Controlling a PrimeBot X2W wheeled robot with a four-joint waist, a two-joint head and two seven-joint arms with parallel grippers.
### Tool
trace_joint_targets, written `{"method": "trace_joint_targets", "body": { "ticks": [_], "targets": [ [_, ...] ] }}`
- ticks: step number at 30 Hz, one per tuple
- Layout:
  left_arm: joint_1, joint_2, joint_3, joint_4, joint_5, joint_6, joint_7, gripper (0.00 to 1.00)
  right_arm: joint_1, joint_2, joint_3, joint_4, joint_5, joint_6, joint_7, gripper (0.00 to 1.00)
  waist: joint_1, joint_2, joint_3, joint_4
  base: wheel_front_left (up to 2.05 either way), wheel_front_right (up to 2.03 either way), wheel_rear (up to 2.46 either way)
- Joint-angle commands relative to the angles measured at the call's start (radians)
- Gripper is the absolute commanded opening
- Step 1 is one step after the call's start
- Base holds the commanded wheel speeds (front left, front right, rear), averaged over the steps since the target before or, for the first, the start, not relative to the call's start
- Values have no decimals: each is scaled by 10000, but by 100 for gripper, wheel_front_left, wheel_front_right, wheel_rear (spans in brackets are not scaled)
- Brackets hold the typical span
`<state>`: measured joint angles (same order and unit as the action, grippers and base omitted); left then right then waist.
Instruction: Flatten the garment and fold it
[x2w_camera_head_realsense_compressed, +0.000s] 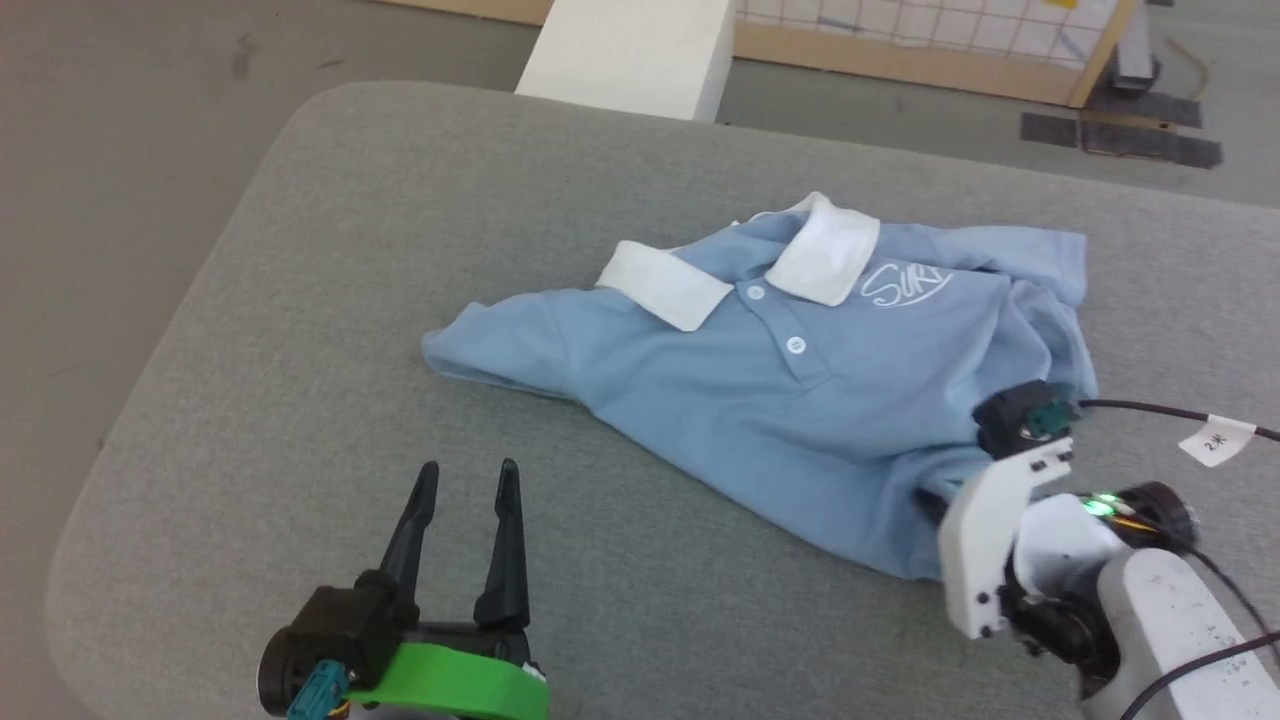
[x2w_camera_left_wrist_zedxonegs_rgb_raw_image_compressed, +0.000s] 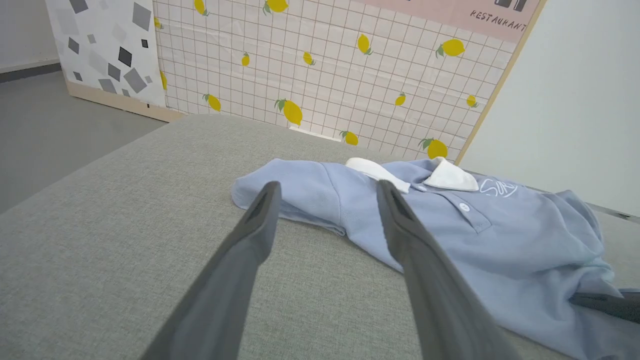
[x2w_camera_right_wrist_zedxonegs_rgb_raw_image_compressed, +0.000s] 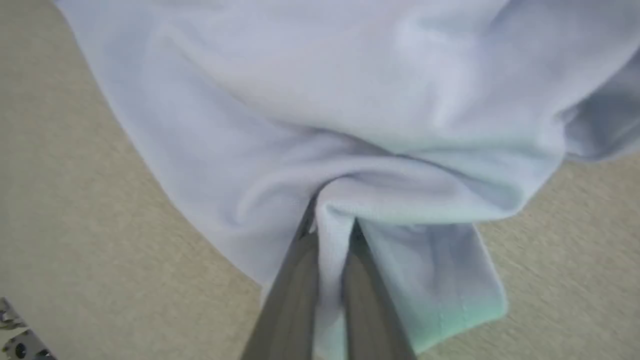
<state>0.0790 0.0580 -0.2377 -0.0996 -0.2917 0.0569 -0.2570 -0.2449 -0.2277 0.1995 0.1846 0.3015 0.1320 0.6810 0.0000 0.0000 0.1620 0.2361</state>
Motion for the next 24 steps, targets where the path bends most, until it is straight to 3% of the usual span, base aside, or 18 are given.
{"method": "trace_joint_targets", "body": {
  "ticks": [1, 5, 9, 14, 15, 16, 17, 24],
  "targets": [
    [-164, -48, -14, 52, -47, -69, -47, 100, 129, 90, 262, -485, 535, -13, 263, 0, 0, 0, -159, -180, 0, 0, 0],
    [-168, -54, -61, 144, -97, -113, -47, 100, 1051, -72, 1103, -2255, 1928, -13, 1457, 0, 0, 0, -347, -362, 0, 0, 0],
    [-131, -58, -110, 238, -148, -139, -47, 100, 2315, -360, 1522, -3550, 2591, -13, 2378, 0, 0, 0, -500, -438, 0, 0, 0],
    [-37, -61, -179, 378, -225, -166, -47, 100, 3734, -352, 1498, -3564, 2681, -13, 2784, 0, 0, 0, -674, -443, 0, 0, 0],
    [-20, -62, -189, 414, -240, -172, -47, 100, 3918, -320, 1469, -3464, 2595, -13, 2802, 16, 0, 0, -723, -436, 0, 0, 0],
    [-5, -62, -193, 444, -250, -175, -47, 100, 3977, -320, 1458, -3416, 2440, -13, 2685, 83, 0, 0, -776, -436, 0, 0, 0],
    [21, -62, -196, 481, -261, -177, -47, 100, 4022, -213, 1302, -3319, 2256, -13, 2414, 100, 0, 0, -830, -439, 0, 0, 0],
    [258, 0, -173, 604, -357, -156, -47, 100, 3269, 295, 587, -3999, 1913, -13, 1478, 100, 0, 0, -1196, -507, 0, 0, 0]
  ]
}}
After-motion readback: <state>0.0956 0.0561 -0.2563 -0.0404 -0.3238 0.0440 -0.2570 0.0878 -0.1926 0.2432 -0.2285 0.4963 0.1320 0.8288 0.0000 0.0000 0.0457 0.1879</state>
